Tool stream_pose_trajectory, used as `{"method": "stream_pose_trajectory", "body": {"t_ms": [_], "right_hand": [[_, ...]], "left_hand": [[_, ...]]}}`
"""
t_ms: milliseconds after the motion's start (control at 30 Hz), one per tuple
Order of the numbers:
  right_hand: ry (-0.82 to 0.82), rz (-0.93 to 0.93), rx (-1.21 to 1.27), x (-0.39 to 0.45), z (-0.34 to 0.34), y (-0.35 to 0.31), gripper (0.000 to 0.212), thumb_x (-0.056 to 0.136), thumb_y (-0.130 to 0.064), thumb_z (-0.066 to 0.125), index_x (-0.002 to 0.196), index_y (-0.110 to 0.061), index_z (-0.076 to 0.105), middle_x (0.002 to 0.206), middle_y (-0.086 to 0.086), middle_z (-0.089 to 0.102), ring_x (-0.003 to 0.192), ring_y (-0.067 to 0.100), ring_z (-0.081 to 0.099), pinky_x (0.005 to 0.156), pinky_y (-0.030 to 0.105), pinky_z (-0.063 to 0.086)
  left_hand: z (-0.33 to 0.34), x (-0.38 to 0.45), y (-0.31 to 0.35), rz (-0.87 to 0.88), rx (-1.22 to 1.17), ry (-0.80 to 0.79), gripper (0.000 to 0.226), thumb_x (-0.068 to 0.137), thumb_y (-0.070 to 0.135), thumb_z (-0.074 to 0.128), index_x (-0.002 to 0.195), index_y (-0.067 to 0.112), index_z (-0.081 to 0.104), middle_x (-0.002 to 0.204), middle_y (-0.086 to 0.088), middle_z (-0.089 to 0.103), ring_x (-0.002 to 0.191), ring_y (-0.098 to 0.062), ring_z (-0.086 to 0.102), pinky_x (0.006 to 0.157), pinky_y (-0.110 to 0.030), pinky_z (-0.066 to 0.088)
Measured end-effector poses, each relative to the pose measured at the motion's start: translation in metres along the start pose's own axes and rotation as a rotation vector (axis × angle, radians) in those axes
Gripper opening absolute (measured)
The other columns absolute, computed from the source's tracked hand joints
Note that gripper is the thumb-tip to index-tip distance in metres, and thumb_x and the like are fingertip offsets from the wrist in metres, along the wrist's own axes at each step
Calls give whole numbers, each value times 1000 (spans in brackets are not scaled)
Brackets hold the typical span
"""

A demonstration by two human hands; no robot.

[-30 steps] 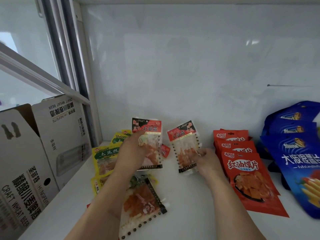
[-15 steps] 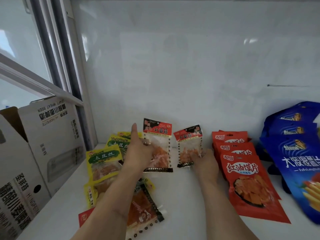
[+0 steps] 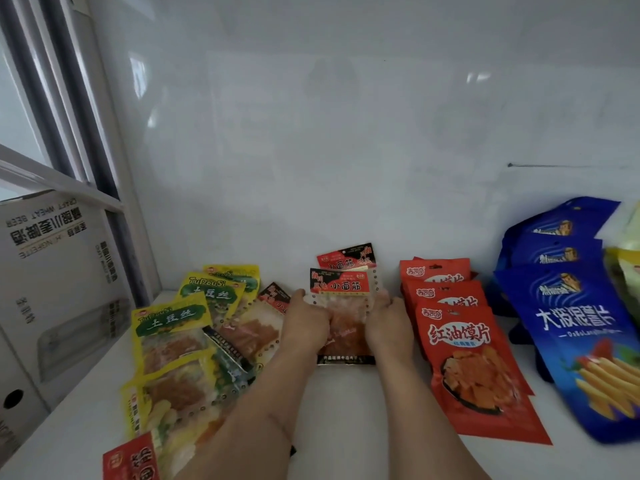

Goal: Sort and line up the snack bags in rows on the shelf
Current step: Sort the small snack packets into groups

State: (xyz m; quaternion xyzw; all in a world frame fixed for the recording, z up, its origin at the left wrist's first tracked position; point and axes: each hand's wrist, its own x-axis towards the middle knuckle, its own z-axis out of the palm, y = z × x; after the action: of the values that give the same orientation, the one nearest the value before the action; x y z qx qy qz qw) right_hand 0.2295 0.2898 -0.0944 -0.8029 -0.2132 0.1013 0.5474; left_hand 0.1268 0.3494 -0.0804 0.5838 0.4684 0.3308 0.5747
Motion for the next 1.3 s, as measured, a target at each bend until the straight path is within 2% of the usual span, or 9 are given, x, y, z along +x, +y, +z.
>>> {"method": "stream_pose_trajectory", "body": {"t_ms": [133,267,400,600,767,867,1033,1167,1300], "right_hand": [[-9,3,-23,-2,0,4,21,104,-35,42,102,-14,45,96,5,60,82,24,54,70,31,38],[40,-58,-152,-6,2,9,20,99,-21,51,110,-5,51,108,17,65,96,36,62,72,35,46],[67,-140,-296,-14,4,8,30,100,-19,49,120,4,51,121,23,60,109,40,56,90,43,48],[145,-208,-414,-27,7,-10,57,97,-32,54,144,-4,38,146,17,43,134,36,38,106,46,35],[-45,-516,-314,-56,24,-38,44,102,-30,48,141,-9,50,141,11,54,131,29,47,104,39,36],[-361,-418,-293,-78,40,-56,45,105,-42,39,131,-9,56,126,9,65,116,29,60,89,35,48],[-466,-219,-554,-93,70,-61,67,100,-61,33,142,-11,51,145,12,53,128,33,54,95,40,44],[-490,-126,-682,-97,91,-63,69,97,-64,27,148,-21,46,163,11,28,146,35,29,114,47,29],[-451,-146,-742,-110,95,-61,67,99,-62,26,149,-22,43,155,13,35,142,36,29,111,48,30]], "left_hand": [[15,3,-6,47,68,27,55,88,-2,53,141,12,44,93,-7,69,84,-24,67,74,-38,60],[18,9,-10,96,222,29,65,82,2,50,145,10,39,102,-9,72,92,-29,70,79,-46,61],[9,-8,5,191,437,63,43,91,8,55,132,8,41,111,-13,67,96,-29,64,75,-38,53],[-30,-29,15,311,812,89,42,100,24,51,139,9,47,139,-12,56,127,-31,53,100,-38,45],[-90,-57,15,198,933,98,49,101,34,52,147,19,45,148,-7,52,132,-29,52,105,-44,47],[-128,-77,10,138,1023,110,42,99,41,54,136,22,53,140,-5,58,121,-27,59,99,-43,52],[-177,-98,-9,6,1105,-39,93,73,75,64,148,26,41,150,3,46,134,-24,46,109,-45,42],[-191,-100,-25,78,1249,-103,77,74,79,61,128,26,54,137,4,47,131,-23,42,106,-45,40],[-204,-98,-35,194,1229,-80,45,94,57,54,123,23,57,135,0,50,129,-25,44,105,-44,42]]}}
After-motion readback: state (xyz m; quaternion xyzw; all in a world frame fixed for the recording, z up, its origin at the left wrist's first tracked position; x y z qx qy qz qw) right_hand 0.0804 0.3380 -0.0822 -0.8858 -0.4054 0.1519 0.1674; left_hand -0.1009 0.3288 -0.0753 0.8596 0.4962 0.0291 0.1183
